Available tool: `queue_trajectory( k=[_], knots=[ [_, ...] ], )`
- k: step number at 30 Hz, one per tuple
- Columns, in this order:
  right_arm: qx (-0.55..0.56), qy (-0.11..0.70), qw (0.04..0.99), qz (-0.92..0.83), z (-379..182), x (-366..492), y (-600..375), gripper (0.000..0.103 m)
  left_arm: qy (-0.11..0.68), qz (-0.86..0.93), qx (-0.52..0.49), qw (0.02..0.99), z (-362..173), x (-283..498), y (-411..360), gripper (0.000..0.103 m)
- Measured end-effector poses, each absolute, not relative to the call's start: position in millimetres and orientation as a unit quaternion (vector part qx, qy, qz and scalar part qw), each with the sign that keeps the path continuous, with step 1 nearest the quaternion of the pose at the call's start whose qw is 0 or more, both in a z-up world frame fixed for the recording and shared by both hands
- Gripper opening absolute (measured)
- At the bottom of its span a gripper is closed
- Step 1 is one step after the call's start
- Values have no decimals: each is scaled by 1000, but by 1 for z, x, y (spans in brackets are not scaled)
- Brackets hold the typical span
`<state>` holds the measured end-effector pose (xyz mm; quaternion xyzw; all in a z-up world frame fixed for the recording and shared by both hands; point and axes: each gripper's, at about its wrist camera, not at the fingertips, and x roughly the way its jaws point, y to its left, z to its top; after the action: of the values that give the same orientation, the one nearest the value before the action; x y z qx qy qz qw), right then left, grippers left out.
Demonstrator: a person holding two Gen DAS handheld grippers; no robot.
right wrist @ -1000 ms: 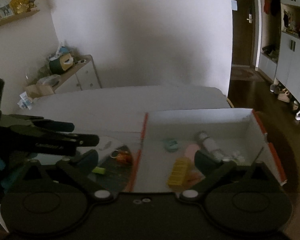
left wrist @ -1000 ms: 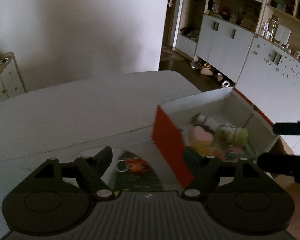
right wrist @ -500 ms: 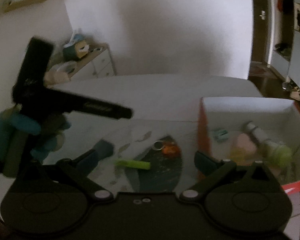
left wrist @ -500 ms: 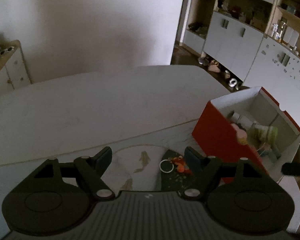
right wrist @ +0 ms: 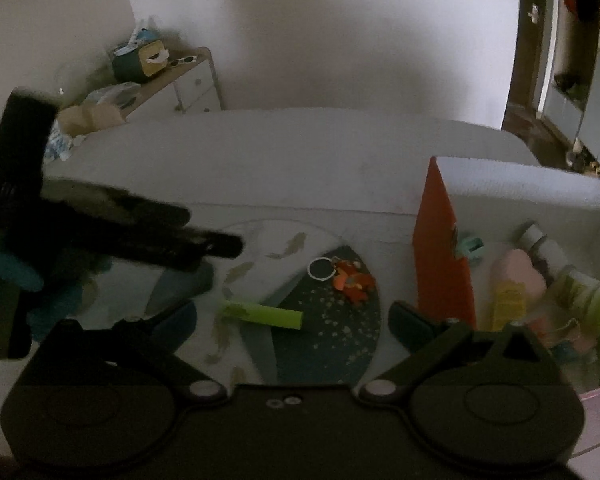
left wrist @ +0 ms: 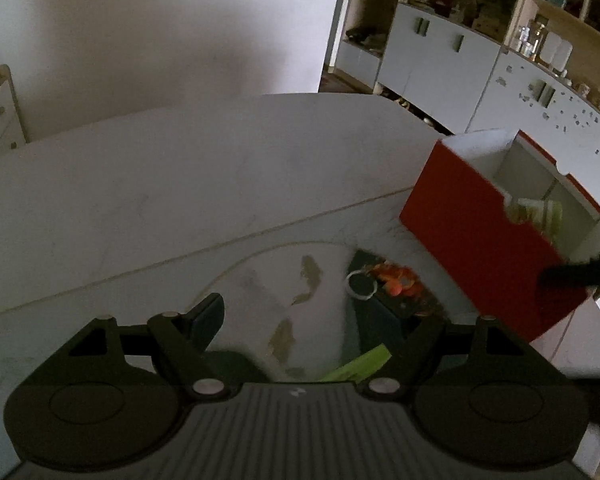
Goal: Organize rigid objects
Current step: 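Withdraw both tools from the shoebox back toward the mat, then grasp the green highlighter with the left gripper while the right gripper grasps the orange toy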
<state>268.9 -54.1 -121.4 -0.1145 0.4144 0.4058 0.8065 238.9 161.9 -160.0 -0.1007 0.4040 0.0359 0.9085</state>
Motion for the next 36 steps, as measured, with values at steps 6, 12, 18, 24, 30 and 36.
queue_trajectory(
  k=[6, 12, 18, 24, 30, 36],
  knots=[
    [-104, 432, 809, 386, -137, 290, -39, 95, 401, -6, -72, 913, -177, 229, 154, 79],
    [-101, 455, 808, 359, -160, 309, -17, 86, 402, -49, -51, 913, -193, 233, 133, 79],
    [-101, 475, 819, 306, -183, 320, -4, 71, 400, -65, -26, 914, -204, 237, 122, 78],
    [-97, 485, 828, 266, -198, 329, -3, 53, 402, -73, -14, 913, -211, 237, 118, 63],
    [-97, 484, 832, 253, -203, 335, -7, 46, 404, -78, -12, 911, -215, 239, 117, 45],
    [-104, 478, 833, 259, -203, 336, -4, 38, 403, -72, -7, 912, -214, 239, 116, 28]
  ],
)
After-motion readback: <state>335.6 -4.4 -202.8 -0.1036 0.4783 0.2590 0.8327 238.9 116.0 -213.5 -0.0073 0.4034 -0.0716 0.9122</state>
